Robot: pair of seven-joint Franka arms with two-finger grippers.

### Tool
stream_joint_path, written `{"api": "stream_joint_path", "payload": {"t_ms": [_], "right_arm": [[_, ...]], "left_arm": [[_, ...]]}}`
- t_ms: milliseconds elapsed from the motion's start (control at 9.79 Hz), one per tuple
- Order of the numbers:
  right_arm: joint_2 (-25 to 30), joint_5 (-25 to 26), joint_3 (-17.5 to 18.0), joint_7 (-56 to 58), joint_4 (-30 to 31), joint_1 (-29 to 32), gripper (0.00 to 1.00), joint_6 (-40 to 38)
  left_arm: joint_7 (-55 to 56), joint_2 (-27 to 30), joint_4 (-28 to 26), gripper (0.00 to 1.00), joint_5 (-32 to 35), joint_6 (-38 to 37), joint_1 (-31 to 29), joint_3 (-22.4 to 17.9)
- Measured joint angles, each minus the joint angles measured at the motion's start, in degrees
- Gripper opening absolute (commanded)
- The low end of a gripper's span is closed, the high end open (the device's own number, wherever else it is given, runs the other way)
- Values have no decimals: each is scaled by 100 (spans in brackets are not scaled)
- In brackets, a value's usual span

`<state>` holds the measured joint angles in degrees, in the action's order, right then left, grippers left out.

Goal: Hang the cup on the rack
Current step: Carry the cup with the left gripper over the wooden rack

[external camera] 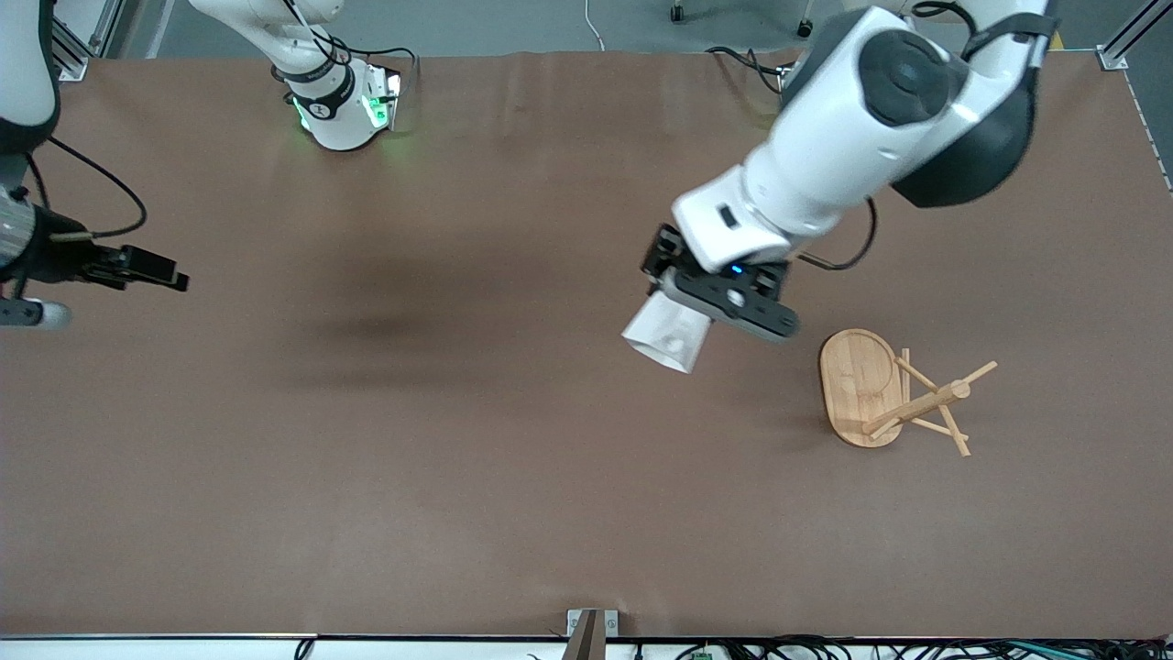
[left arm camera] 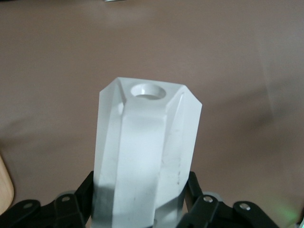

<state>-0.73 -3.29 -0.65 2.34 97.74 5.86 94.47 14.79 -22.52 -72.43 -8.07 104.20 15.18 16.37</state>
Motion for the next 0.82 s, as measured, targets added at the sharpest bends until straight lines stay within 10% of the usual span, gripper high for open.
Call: {"api": "stream_joint_path", "payload": {"t_ms": [818], "right_arm": [[263, 459, -136, -860, -1215, -10, 100, -946]], "left_arm": [[-1173, 897, -2608, 1, -43, 509, -675, -1071]]}}
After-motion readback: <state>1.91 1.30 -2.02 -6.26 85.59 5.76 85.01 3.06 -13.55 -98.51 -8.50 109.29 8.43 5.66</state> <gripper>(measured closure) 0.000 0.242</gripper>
